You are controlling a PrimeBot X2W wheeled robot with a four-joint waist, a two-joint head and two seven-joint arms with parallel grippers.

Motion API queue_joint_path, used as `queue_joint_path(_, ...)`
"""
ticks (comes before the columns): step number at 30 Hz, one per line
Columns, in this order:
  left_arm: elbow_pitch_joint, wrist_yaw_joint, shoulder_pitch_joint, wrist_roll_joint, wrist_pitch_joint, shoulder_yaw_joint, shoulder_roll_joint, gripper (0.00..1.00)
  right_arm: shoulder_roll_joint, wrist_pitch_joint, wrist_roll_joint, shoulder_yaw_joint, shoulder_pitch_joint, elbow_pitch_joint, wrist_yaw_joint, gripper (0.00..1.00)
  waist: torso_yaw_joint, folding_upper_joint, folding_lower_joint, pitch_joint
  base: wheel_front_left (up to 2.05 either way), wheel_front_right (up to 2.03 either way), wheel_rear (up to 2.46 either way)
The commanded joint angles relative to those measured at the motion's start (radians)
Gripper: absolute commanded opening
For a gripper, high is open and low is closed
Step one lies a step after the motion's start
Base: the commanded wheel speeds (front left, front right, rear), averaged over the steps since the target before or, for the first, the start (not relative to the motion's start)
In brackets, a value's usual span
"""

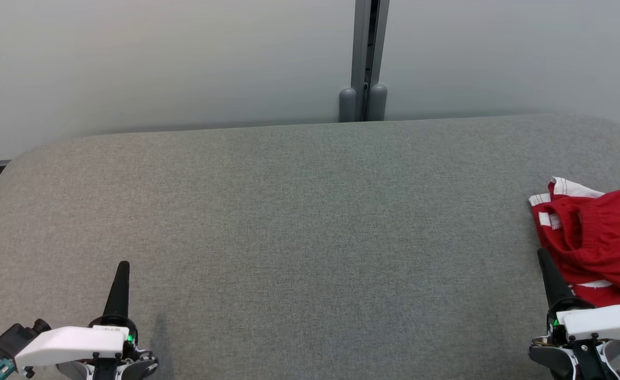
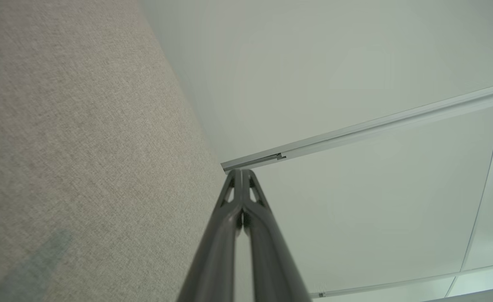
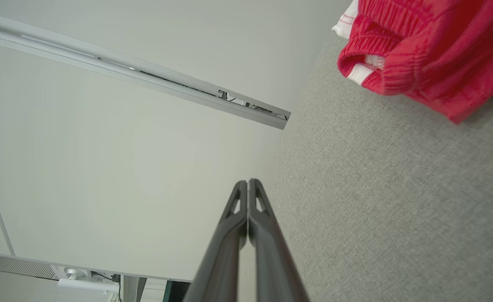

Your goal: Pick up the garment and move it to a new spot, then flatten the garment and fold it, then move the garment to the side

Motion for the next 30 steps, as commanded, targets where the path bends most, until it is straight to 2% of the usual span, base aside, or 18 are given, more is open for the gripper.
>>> queue_joint_path(1, -0.012, -0.006, -0.026, -0.023, 0.006, 0.006, 0.006, 0.0, -0.01, 0.009, 0.022, -0.004, -0.001, -0.011, 0.0, 0.0, 0.0, -0.0001, 0.0, 0.0, 0.0, 0.0, 0.0)
queue_joint_path(30, -0.054, -0.025, -0.038, -0.23, 0.064, 0.033, 0.008, 0.0, -0.012, 0.066, 0.256, -0.034, 0.01, -0.06, 0.0, 0.0, 0.002, -0.0001, 0.0, -0.008, 0.0, 0.0, 0.0)
